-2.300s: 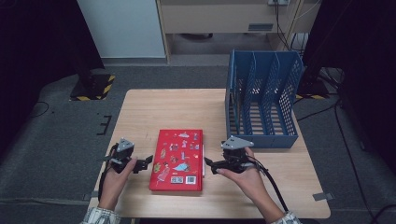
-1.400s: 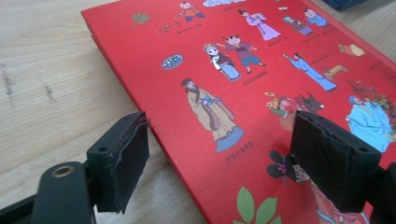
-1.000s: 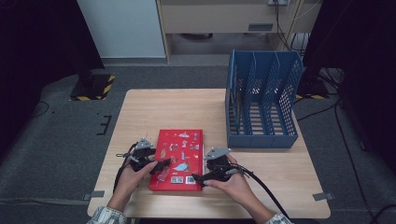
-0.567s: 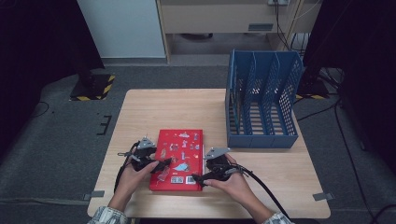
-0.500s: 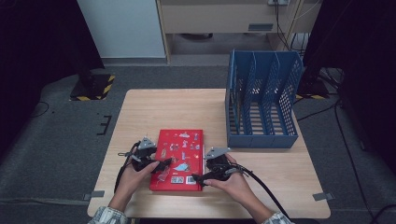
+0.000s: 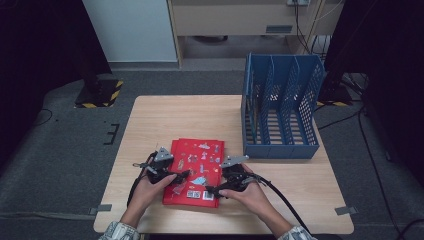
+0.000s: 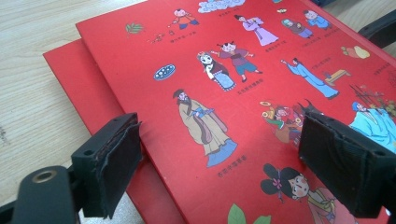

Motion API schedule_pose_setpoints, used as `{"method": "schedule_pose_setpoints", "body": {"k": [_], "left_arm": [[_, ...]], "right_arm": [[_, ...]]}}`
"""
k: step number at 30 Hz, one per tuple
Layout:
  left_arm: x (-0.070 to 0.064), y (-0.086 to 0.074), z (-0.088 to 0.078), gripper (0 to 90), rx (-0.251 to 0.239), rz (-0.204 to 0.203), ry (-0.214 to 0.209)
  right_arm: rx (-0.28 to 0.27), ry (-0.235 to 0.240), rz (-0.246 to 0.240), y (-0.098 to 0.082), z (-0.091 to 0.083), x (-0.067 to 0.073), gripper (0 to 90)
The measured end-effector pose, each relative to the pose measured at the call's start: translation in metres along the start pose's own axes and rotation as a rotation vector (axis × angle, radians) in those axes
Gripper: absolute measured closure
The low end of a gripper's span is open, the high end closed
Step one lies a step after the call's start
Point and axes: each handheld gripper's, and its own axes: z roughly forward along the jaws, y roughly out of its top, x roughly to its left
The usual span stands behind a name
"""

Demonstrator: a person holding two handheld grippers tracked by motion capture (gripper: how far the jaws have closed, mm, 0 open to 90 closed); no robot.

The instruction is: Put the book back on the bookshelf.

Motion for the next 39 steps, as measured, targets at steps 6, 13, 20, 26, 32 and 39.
{"method": "schedule_pose_setpoints", "body": {"k": [6, 13, 20, 26, 32, 39], "left_arm": [[0.001, -0.001, 0.001, 11.0, -0.001, -0.008, -0.009], [0.003, -0.002, 0.002, 9.5, -0.005, -0.028, -0.020], [0.003, -0.003, 0.002, 9.4, -0.010, -0.029, -0.021], [0.003, -0.003, 0.002, 9.4, -0.012, -0.027, -0.023], [0.004, -0.004, 0.001, 9.6, -0.018, -0.036, -0.035], [0.007, -0.005, -0.002, 9.8, -0.031, -0.081, -0.061]], "right_arm": [[-0.028, 0.018, 0.039, 0.003, 0.006, -0.015, 0.5], [-0.040, 0.066, 0.064, 0.005, 0.013, -0.026, 0.5], [-0.034, 0.070, 0.108, 0.011, 0.020, -0.028, 0.3], [-0.026, 0.084, 0.121, 0.012, 0.023, -0.030, 0.6], [-0.013, 0.071, 0.108, 0.017, 0.020, -0.028, 2.5], [-0.026, 0.056, 0.079, 0.024, 0.013, -0.024, 4.5]]}}
